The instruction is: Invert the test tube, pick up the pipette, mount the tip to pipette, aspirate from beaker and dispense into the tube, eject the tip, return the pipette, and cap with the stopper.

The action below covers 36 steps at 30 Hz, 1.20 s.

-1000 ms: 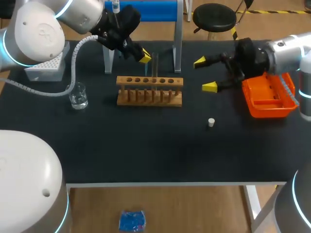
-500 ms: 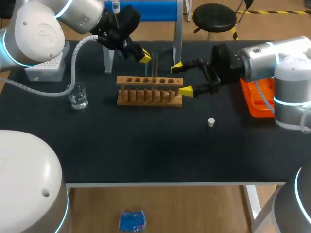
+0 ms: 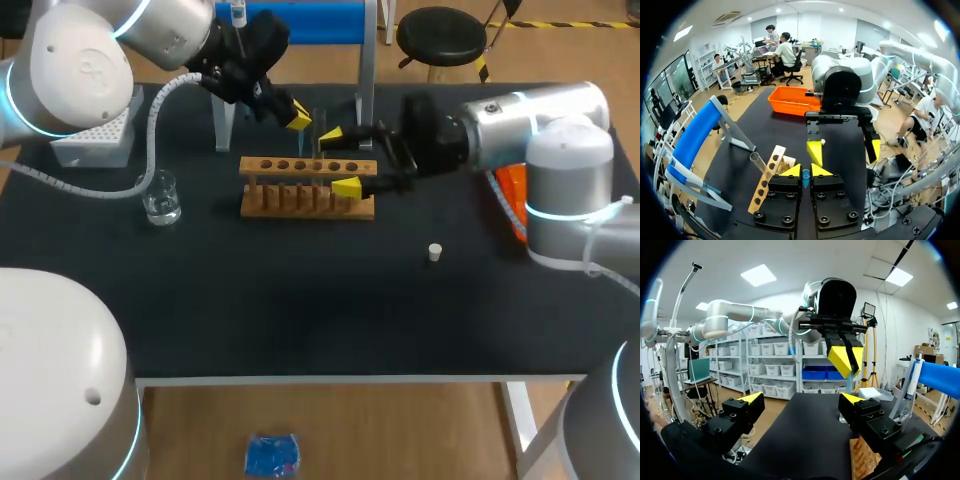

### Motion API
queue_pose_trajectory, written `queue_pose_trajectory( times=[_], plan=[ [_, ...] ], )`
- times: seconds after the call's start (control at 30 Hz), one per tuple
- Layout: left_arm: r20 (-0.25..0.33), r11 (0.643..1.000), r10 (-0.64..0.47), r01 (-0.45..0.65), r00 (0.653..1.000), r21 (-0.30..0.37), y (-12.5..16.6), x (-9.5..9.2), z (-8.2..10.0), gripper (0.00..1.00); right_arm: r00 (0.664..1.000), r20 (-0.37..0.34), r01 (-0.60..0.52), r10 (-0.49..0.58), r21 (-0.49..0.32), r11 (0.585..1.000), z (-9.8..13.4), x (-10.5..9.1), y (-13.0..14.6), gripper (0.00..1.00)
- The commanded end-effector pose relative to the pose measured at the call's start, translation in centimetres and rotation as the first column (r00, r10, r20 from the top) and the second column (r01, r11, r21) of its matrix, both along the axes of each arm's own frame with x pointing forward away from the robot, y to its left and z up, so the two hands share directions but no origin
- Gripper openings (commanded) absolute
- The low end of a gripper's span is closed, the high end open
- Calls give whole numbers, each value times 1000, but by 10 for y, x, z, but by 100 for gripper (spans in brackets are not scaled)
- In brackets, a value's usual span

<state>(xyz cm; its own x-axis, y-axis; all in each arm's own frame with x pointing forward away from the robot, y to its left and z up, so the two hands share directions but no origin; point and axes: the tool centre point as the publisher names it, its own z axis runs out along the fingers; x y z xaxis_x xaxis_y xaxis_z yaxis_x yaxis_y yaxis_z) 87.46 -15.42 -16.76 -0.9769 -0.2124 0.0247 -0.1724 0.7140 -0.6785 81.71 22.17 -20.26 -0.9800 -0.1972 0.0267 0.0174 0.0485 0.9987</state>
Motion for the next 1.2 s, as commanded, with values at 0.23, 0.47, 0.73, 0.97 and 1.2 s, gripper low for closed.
queue_pose_trajectory(
  times=[0.23, 0.47, 0.73, 0.97, 1.2],
  plan=[
    [-4, 1000, -1, 1, 1000, 6, 0, 1, 1, 0, 1000, 12, 5, -5, 38, 999, -2, 14, 23, 100],
    [-4, 1000, -1, 1, 1000, 6, 0, 1, 1, 0, 999, 29, 19, -21, 51, 999, 1, 22, 31, 100],
    [-4, 1000, -1, 1, 1000, 6, 0, 1, 1, 0, 999, 31, 28, -30, 55, 998, 2, 26, 35, 98],
    [-4, 1000, -1, 1, 1000, 6, 0, 1, 1, 0, 999, 32, 40, -42, 50, 998, 2, 32, 37, 100],
    [-4, 1000, -1, 1, 1000, 6, 0, 1, 1, 0, 998, 37, 48, -50, 50, 998, 4, 42, 39, 88]
  ],
)
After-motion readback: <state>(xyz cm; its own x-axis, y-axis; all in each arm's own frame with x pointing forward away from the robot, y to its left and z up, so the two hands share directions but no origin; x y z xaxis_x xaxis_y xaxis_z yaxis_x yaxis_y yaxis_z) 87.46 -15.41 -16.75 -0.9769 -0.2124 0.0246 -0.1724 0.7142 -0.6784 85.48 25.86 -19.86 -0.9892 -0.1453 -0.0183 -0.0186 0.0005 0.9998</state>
